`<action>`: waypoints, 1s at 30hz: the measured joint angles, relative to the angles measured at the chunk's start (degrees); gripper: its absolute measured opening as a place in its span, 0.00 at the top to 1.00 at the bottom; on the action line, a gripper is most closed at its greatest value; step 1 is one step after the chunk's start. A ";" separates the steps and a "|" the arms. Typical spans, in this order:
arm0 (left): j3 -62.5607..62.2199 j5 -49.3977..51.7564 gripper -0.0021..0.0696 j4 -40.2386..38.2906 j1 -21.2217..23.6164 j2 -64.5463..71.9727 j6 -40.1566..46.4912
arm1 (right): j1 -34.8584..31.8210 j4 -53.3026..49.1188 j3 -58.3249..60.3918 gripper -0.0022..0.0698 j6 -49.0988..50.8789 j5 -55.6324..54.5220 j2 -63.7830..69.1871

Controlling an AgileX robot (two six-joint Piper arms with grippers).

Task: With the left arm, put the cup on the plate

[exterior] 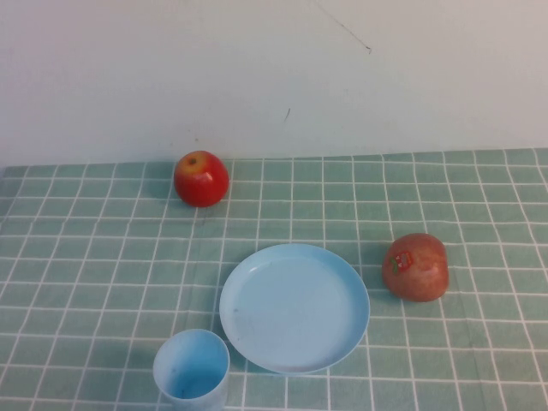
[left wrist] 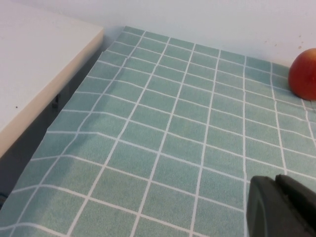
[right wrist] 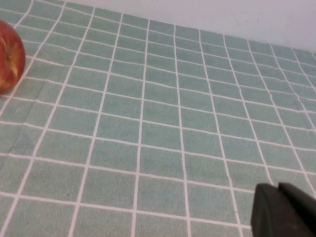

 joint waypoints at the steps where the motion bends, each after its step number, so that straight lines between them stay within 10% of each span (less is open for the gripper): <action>1: 0.00 0.12 0.97 0.13 0.00 0.00 0.00 | 0.00 0.00 0.00 0.97 0.00 0.00 0.00; 30: 0.00 0.61 0.97 0.35 0.00 0.00 0.19 | 0.00 0.00 0.00 0.97 0.00 0.00 0.00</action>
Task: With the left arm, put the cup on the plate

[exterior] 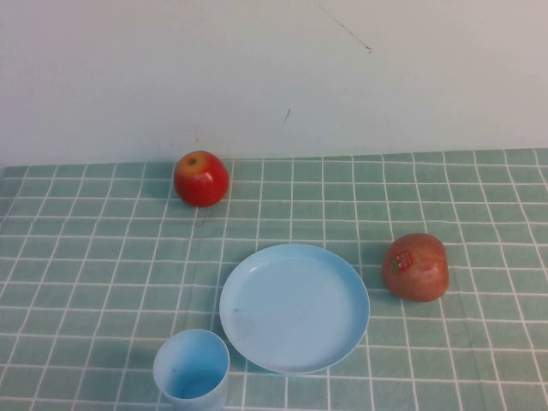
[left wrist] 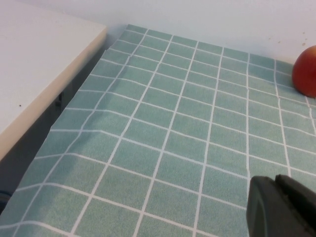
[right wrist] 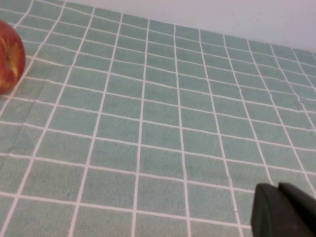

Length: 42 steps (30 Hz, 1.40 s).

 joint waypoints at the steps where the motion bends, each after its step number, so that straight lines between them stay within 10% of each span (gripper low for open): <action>1: 0.00 0.00 0.97 -0.17 0.00 0.00 -0.16 | 0.00 0.00 0.00 0.97 0.00 0.00 0.00; 21: 0.26 -73.54 0.97 -7.26 0.00 -0.12 -3.36 | 0.00 0.00 0.00 0.97 0.00 0.00 0.00; 26: -11.09 -57.31 0.97 -9.64 0.00 -0.22 -12.28 | 0.00 0.00 0.00 0.97 0.00 0.00 0.00; 32: -32.89 -15.50 0.97 4.91 0.00 3.84 -23.49 | 0.00 0.00 0.00 0.97 0.00 0.00 0.00; 42: -40.62 17.47 0.97 3.20 -5.58 15.79 -1.80 | 0.00 0.00 0.00 0.97 0.00 0.00 0.00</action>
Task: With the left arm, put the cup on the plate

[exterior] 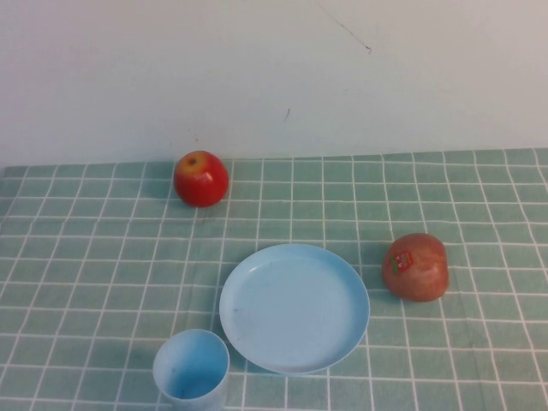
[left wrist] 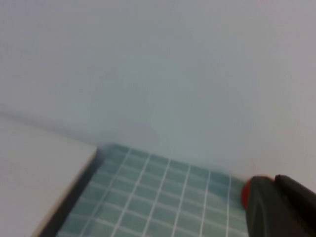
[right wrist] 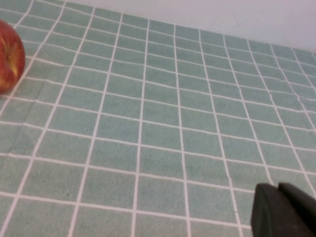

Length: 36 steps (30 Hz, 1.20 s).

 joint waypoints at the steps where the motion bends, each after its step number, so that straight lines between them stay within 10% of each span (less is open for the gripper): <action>1: 0.29 1.53 0.97 -2.03 -0.33 0.11 0.85 | 0.00 0.00 0.00 0.97 0.00 0.00 0.00; 10: 2.49 9.62 0.97 -27.09 -1.18 6.98 26.64 | 0.00 0.00 0.00 0.97 0.00 0.00 0.00; 21: -1.66 20.63 0.96 -40.07 -1.25 35.11 41.42 | 0.00 0.00 0.00 0.97 0.00 0.00 0.00; 29: -8.96 19.61 0.43 -43.61 -1.25 48.68 44.38 | 0.00 0.00 0.00 0.97 0.00 0.00 0.00; 36: -13.36 19.61 0.36 -44.15 -1.25 59.55 44.85 | 0.00 0.00 0.00 0.97 0.00 0.00 0.00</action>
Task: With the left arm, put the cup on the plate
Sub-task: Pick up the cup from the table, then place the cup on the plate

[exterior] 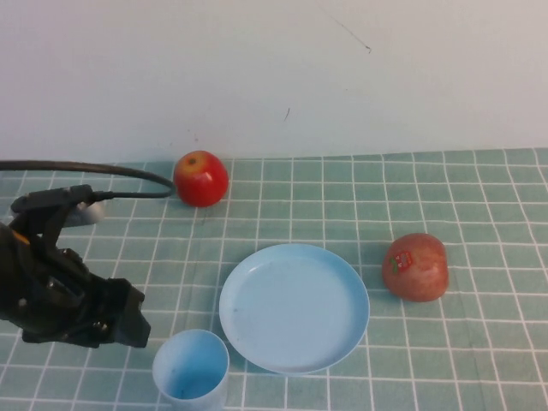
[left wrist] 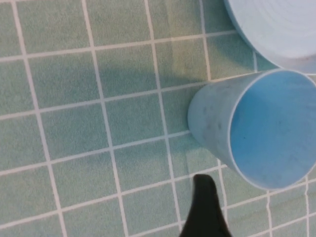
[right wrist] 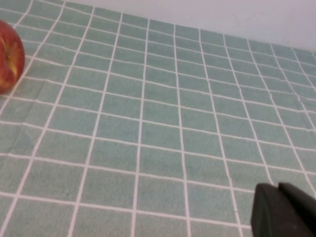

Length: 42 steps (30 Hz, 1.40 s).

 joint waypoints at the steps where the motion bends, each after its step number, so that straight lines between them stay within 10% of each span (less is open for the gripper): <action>1: -0.64 0.00 0.36 0.00 0.00 1.54 0.10 | 0.00 0.00 0.00 0.97 0.00 0.00 0.00; 14: -3.11 -4.39 0.40 8.17 -10.87 14.99 -1.89 | 0.00 0.00 0.00 0.97 0.00 0.00 0.00; 23: -6.15 -5.33 0.94 9.93 -11.32 21.07 -3.49 | 0.00 0.00 0.00 0.97 0.00 0.00 0.00; 42: -37.66 7.27 0.96 8.34 -15.69 30.72 -3.24 | 0.00 0.00 0.00 0.97 0.00 0.00 0.00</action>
